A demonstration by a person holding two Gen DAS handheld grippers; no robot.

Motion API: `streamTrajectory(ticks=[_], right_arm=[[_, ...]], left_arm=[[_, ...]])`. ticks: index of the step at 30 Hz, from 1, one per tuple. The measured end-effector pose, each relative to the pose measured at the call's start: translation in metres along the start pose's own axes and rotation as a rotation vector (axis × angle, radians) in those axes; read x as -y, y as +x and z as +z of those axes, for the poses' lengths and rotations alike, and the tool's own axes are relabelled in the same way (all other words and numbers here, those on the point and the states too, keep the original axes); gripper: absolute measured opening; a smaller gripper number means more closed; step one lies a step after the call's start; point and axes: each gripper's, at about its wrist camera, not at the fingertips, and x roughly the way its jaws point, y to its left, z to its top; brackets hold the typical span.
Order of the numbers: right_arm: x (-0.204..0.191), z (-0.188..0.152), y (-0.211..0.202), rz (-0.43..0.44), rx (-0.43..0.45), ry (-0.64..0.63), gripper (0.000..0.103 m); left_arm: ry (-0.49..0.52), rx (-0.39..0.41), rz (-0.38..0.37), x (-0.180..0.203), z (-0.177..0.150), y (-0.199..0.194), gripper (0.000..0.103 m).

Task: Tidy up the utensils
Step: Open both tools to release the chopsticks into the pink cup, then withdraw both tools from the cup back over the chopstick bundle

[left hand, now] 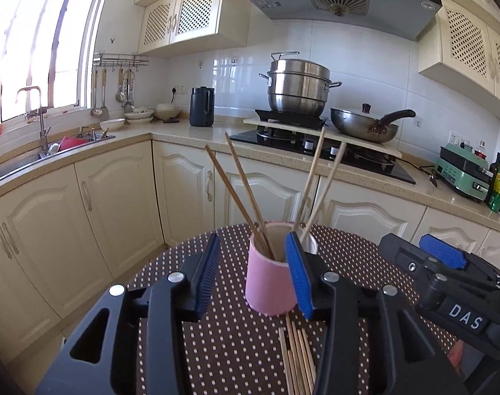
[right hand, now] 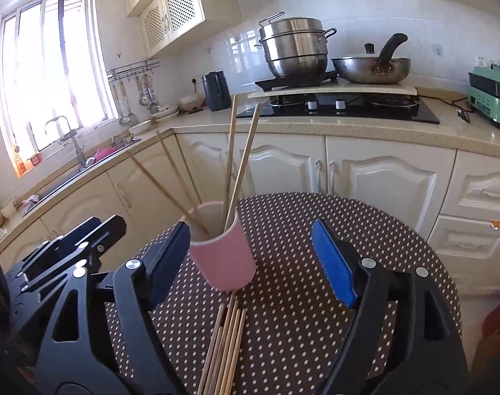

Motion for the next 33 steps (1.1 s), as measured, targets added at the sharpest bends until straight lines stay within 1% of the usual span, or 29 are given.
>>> streamTrajectory(ticks=[6,9,13,15,19,22,29,33], right_arm=[[-0.002,-0.029,-0.011,-0.017,-0.038,-0.017,0.078],[-0.001,-0.042,-0.01,-0.02,-0.077,-0.008,0.078],[0.0,-0.063,-0.001,-0.069,-0.138,-0.02,0.078],[0.001,-0.071,0.005,-0.076,-0.175,-0.02,0.078],[0.003,-0.09,0.015,-0.11,-0.237,-0.016,0.078],[0.004,-0.099,0.022,-0.129,-0.279,-0.012,0.078],[-0.001,-0.118,0.036,-0.15,-0.343,-0.038,0.078],[-0.005,-0.125,0.04,-0.155,-0.363,-0.042,0.078]], left_arm=[[0.009,-0.052,0.003,-0.001,-0.036,-0.014,0.042],[-0.002,-0.091,-0.009,-0.005,-0.053,-0.014,0.042],[-0.016,-0.134,-0.008,-0.008,-0.069,-0.011,0.042],[-0.019,-0.153,-0.011,-0.009,-0.076,-0.009,0.042],[-0.022,-0.196,-0.03,-0.01,-0.087,-0.005,0.042],[-0.014,-0.225,-0.031,-0.01,-0.095,-0.001,0.042],[-0.013,-0.269,-0.043,-0.014,-0.105,0.007,0.042],[-0.023,-0.283,-0.044,-0.016,-0.107,0.012,0.042]])
